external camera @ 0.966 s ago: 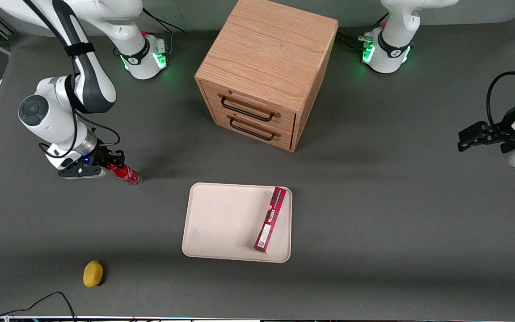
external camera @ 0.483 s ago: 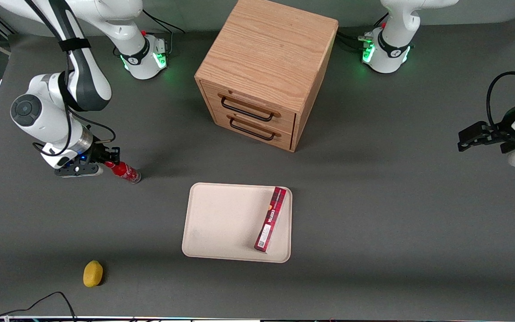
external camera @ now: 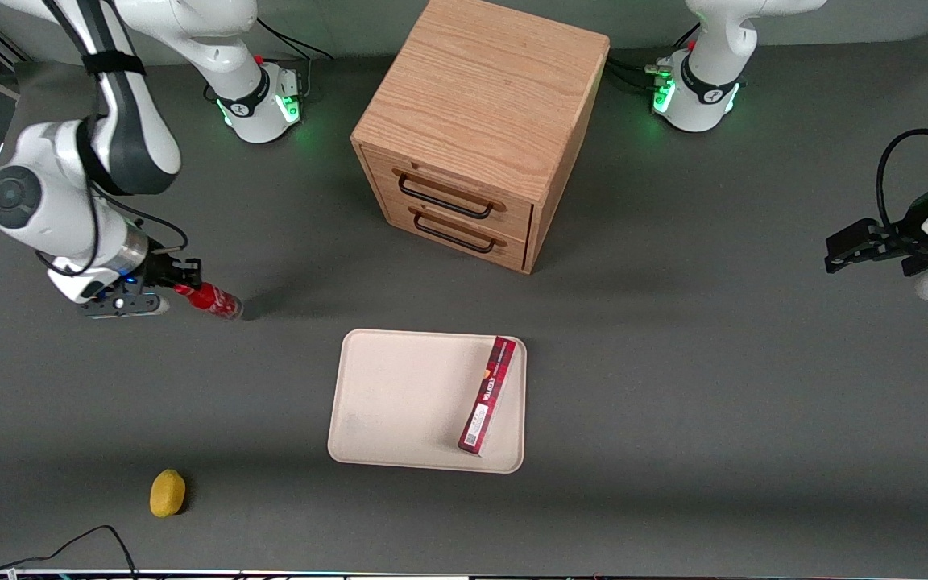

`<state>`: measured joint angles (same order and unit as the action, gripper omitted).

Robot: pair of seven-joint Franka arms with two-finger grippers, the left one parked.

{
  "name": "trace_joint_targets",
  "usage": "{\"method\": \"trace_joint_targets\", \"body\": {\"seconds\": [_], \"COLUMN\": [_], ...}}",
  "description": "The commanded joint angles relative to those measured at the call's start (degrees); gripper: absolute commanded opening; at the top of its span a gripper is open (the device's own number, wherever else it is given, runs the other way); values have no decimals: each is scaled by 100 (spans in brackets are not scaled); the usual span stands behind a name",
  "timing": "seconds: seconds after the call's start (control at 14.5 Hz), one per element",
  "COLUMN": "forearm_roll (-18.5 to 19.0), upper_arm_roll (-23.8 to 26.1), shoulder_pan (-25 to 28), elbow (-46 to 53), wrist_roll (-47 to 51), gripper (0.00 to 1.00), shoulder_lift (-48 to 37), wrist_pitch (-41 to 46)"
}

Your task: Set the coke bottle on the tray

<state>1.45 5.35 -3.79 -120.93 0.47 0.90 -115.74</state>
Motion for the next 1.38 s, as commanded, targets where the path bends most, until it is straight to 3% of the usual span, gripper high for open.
{"method": "trace_joint_targets", "body": {"seconds": [0.0, 0.21, 0.62, 1.03, 1.31], "forearm_roll": [66, 57, 22, 5, 5], "upper_arm_roll": [-7, 2, 28, 107, 54], "shoulder_pan": [-43, -52, 27, 1097, 1626], "elbow": [1279, 2509, 4839, 6667, 6864], "wrist_roll": [-126, -117, 40, 2094, 2765], "gripper": [0, 0, 0, 0, 0], "shoulder_lift": [-81, 24, 1235, 3265, 3970], "wrist_pitch": [1566, 2931, 4340, 4087, 3165]}}
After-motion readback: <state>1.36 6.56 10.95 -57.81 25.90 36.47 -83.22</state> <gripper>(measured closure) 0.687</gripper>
